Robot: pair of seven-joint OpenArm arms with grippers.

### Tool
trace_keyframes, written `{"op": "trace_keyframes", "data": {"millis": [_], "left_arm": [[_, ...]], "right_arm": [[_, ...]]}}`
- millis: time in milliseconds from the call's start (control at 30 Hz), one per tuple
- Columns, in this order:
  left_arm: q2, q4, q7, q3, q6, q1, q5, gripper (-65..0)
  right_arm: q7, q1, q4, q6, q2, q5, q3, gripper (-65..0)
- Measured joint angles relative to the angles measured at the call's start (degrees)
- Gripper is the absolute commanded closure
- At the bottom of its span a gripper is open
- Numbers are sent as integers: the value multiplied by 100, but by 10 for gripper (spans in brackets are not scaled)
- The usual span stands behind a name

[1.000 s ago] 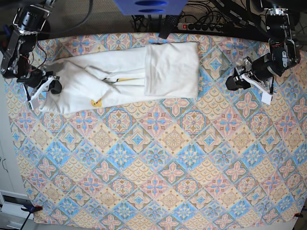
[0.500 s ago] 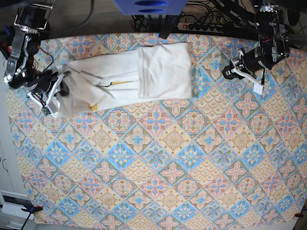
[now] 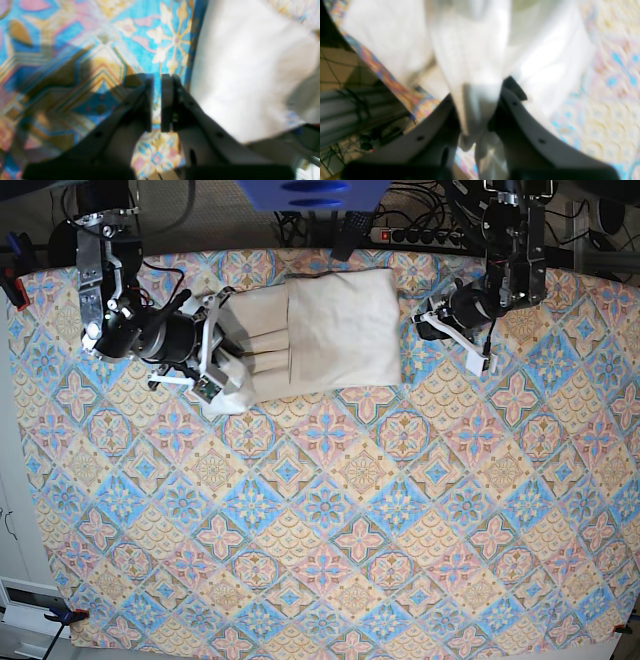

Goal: Fold the T-shirt properly
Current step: 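Bring both grippers together over the strip, pressing the folded ends inward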

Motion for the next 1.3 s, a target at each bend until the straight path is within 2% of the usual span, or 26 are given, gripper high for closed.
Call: {"op": "trace_keyframes", "data": {"millis": [133, 400, 567, 700, 833, 900, 1000, 1100, 1200, 1300], "left_arm": [[-13, -199, -358, 472, -22, -92, 146, -16], [-28, -1104, -1392, 1126, -214, -570, -118, -16], [203, -1484, -1685, 1215, -439, -743, -273, -16], [566, -1727, -1810, 1233, -238, -1025, -133, -16], [553, -1729, -1902, 1231, -240, -994, -133, -16], [535, -1729, -1880, 1231, -238, -994, -142, -16], [479, -1725, -1908, 1178, -264, -927, -201, -16], [463, -1661, -1740, 883, -428, -776, -297, -16], [472, -1650, -1786, 750, -420, -693, -319, -16], [461, -1650, -1738, 737, -433, -697, -319, -17]], "right_arm": [[0, 20, 63, 0, -280, 2, -415, -3], [-4, 407, 50, 0, -699, -42, -1099, -6], [-13, 739, 46, 0, -691, -522, -1563, -7], [7, 1121, -258, 2, -695, -463, -1884, -7], [-9, 1344, -782, 2, -684, -492, -2247, -11], [-4, 1497, -1078, 2, -682, -487, -2546, -45], [85, 1799, -1467, 2, -695, -485, -2863, -139], [105, 1921, -1628, 0, -693, -472, -2933, -217], [149, 2017, -1631, 2, -691, -490, -2938, -249], [195, 2157, -1620, 0, -693, -481, -2938, -250]]}}
